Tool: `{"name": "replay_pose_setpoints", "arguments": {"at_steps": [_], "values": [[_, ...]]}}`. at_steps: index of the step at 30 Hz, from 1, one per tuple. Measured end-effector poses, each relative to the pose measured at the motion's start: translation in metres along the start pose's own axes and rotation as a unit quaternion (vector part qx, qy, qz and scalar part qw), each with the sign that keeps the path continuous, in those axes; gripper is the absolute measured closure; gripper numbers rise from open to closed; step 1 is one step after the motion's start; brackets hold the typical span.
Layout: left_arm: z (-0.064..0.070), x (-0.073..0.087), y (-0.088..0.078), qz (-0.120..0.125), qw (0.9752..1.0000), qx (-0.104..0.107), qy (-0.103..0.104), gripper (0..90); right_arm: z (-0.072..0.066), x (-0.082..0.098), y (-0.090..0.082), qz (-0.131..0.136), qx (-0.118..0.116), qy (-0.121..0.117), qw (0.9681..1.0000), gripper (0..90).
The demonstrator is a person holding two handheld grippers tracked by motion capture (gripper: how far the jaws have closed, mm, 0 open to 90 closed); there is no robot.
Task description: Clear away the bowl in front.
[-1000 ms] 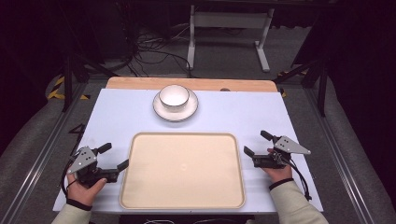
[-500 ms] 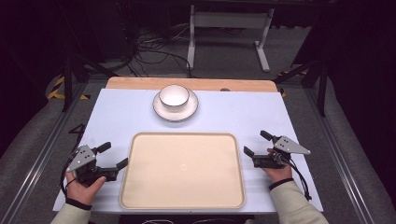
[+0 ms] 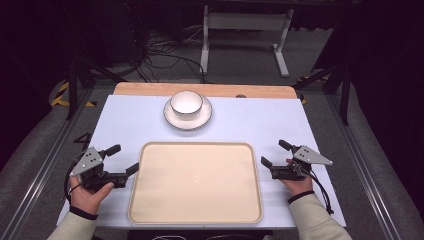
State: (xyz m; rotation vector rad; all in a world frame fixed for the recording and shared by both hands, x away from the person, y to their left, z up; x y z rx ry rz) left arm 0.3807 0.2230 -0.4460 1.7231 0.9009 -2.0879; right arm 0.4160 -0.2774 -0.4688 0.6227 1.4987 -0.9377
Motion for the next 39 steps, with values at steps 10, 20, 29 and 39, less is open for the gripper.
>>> {"name": "replay_pose_setpoints", "arguments": {"at_steps": [10,20,29,39], "values": [[0.005,-0.030,0.005,0.008,0.9997,0.016,0.016,6.1,0.000,0.000,0.000,-0.001,0.000,0.002,1.0000,3.0],[0.008,-0.050,0.015,0.009,0.9989,0.032,0.032,6.1,0.000,0.000,0.000,-0.001,0.002,0.001,1.0000,3.0],[0.000,-0.073,0.038,-0.013,0.9977,0.049,0.044,6.9,0.000,0.000,0.000,-0.002,0.003,-0.001,1.0000,3.0],[-0.013,-0.091,0.071,-0.024,0.9969,0.065,0.038,6.9,0.000,0.000,0.001,-0.003,0.003,-0.001,1.0000,3.0]]}}
Point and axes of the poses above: each handheld gripper's, and its own axes: y roughly forward along the jaws, x roughly out of its underside, z roughly to its right, the point moved 6 cm from there along y, roughly forward along the jaws, and after that the axes turned 7 degrees about x, right-handed, at the moved point
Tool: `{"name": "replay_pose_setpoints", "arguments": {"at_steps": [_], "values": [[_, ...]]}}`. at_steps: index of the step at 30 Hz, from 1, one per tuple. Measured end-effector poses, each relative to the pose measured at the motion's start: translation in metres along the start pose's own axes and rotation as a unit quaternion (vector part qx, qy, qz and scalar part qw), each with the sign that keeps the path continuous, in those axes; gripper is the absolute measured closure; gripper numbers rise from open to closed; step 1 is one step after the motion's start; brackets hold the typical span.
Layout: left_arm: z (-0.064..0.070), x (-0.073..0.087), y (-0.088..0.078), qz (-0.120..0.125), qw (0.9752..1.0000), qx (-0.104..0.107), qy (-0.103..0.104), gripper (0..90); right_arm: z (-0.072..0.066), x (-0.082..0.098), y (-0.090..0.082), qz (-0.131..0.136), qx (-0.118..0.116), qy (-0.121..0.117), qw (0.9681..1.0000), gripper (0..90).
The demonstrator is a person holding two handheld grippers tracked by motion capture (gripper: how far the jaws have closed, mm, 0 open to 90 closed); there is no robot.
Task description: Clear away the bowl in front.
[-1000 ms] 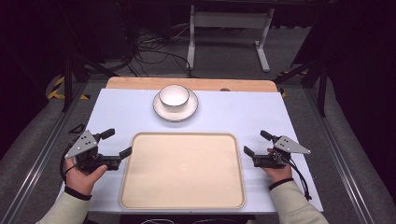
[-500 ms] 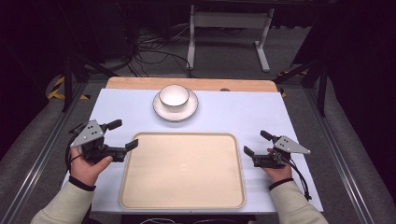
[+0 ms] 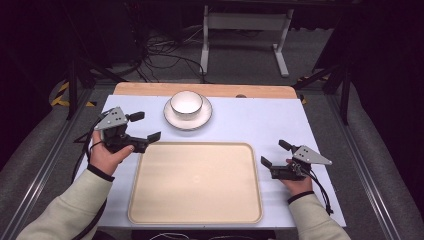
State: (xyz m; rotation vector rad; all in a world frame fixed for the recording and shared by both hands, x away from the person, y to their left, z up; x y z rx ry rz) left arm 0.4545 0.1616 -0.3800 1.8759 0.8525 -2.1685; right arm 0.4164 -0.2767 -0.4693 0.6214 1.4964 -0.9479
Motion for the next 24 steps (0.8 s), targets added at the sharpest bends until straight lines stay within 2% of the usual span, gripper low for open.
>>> {"name": "replay_pose_setpoints", "arguments": {"at_steps": [9,12,15,17,24], "values": [[-0.016,-0.017,0.026,0.000,0.9999,0.010,-0.002,6.9,0.000,0.000,0.000,-0.001,0.000,-0.001,1.0000,3.0],[-0.020,-0.020,0.033,-0.003,0.9999,0.014,-0.001,7.1,0.000,0.000,0.000,-0.001,0.000,-0.001,1.0000,3.0],[-0.025,-0.022,0.041,0.000,0.9998,0.014,-0.011,7.5,0.000,0.000,0.000,-0.001,0.000,-0.001,1.0000,3.0],[-0.027,-0.024,0.047,0.000,0.9996,0.023,-0.016,7.6,0.000,0.000,0.000,-0.001,0.000,-0.001,1.0000,3.0],[-0.037,-0.029,0.061,-0.005,0.9995,0.028,-0.013,8.4,0.000,0.000,0.000,-0.001,-0.001,-0.001,1.0000,3.0]]}}
Point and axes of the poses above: each handheld gripper's, and its own axes: y roughly forward along the jaws, x roughly out of its underside, z roughly to its right, the point moved 6 cm from there along y, roughly forward along the jaws, and after that the axes turned 7 degrees about x, right-handed, at the moved point
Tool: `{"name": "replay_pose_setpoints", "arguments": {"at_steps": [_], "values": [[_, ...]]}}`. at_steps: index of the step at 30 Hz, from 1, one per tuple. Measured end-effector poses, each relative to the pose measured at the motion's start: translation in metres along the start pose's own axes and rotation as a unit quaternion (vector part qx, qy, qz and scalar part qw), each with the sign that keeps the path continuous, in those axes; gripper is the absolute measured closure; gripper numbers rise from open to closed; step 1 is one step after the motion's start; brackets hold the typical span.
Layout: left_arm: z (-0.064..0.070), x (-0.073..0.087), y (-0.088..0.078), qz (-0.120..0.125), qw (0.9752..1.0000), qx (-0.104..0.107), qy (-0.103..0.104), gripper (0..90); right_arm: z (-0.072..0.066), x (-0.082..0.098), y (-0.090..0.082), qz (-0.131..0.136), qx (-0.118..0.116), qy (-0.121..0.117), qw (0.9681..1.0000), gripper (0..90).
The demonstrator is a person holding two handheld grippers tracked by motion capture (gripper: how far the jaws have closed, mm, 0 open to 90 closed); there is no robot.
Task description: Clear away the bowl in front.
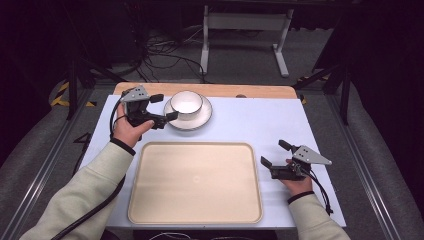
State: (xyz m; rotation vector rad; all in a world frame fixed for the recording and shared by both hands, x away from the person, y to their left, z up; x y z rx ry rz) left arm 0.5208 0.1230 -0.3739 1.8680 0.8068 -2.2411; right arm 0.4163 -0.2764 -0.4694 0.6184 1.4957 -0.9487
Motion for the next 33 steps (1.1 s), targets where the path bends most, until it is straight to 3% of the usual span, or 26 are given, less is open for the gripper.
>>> {"name": "replay_pose_setpoints", "arguments": {"at_steps": [8,18,22,27,33], "values": [[-0.019,-0.005,0.018,-0.009,1.0000,-0.001,0.000,8.6,0.000,0.000,0.000,-0.001,0.000,0.000,1.0000,3.0],[-0.032,-0.012,0.029,-0.011,0.9999,-0.001,-0.010,8.9,0.000,0.000,0.000,-0.001,-0.001,0.000,1.0000,3.0],[-0.034,-0.012,0.035,-0.037,0.9993,0.001,0.008,12.9,0.000,0.000,0.000,0.000,-0.001,-0.001,1.0000,3.0],[-0.035,-0.008,0.046,-0.086,0.9958,0.011,0.028,16.0,0.000,0.000,0.000,0.000,-0.001,-0.001,1.0000,2.9],[-0.036,-0.001,0.060,-0.155,0.9858,0.026,0.059,20.6,0.000,0.000,0.000,0.000,0.000,-0.002,1.0000,2.9]]}}
Point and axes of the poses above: each handheld gripper's, and its own axes: y roughly forward along the jaws, x roughly out of its underside, z roughly to its right, the point moved 6 cm from there along y, roughly forward along the jaws, and after that the axes turned 7 degrees about x, right-handed, at the moved point
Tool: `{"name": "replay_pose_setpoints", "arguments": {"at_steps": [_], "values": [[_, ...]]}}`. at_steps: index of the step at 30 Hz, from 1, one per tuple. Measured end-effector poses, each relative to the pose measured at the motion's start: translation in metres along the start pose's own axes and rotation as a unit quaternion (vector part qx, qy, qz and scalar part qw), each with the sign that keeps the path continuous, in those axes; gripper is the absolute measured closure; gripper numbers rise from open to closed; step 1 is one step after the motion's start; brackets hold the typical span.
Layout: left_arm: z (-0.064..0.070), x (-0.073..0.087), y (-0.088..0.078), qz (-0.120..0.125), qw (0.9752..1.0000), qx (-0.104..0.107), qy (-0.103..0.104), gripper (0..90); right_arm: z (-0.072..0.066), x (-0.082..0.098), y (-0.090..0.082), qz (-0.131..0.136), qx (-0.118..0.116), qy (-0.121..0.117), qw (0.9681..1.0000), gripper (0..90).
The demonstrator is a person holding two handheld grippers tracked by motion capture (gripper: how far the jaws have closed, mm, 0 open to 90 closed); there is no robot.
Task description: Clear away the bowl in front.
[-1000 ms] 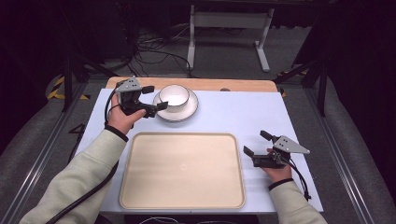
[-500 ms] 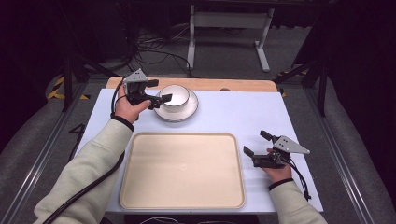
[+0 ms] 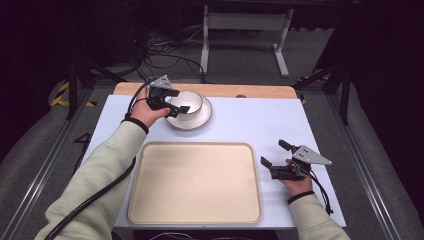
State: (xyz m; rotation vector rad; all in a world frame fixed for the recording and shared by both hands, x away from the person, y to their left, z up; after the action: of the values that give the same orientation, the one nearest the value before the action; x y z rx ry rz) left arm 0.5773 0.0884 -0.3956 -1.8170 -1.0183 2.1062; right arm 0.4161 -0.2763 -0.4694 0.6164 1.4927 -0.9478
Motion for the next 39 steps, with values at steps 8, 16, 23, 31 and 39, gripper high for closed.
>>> {"name": "replay_pose_setpoints", "arguments": {"at_steps": [8,16,23,31,39], "values": [[0.001,0.003,0.020,-0.068,0.9969,0.023,0.032,28.3,0.000,0.000,0.000,0.000,0.000,0.000,1.0000,2.8],[-0.002,0.010,0.039,-0.135,0.9889,0.029,0.055,44.4,0.000,0.000,0.000,0.000,-0.001,0.000,1.0000,2.8],[-0.008,0.016,0.049,-0.168,0.9834,0.030,0.062,53.5,0.000,0.000,0.000,0.000,-0.002,-0.001,1.0000,2.8],[-0.009,0.022,0.057,-0.212,0.9734,0.028,0.082,64.1,0.000,0.000,0.000,0.000,-0.002,0.000,1.0000,2.8],[-0.008,0.024,0.062,-0.232,0.9666,0.013,0.108,78.4,0.000,0.000,0.000,0.001,-0.002,0.000,1.0000,2.8]]}}
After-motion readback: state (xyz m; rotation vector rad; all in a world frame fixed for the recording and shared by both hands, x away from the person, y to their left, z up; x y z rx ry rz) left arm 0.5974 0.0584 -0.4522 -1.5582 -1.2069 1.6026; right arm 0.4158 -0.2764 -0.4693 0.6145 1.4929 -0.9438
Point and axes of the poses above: each handheld gripper's, and its own axes: y roughly forward along the jaws, x roughly out of its underside, z roughly to its right, the point moved 6 cm from there along y, roughly forward along the jaws, and after that the axes turned 7 degrees about x, right-handed, at the moved point
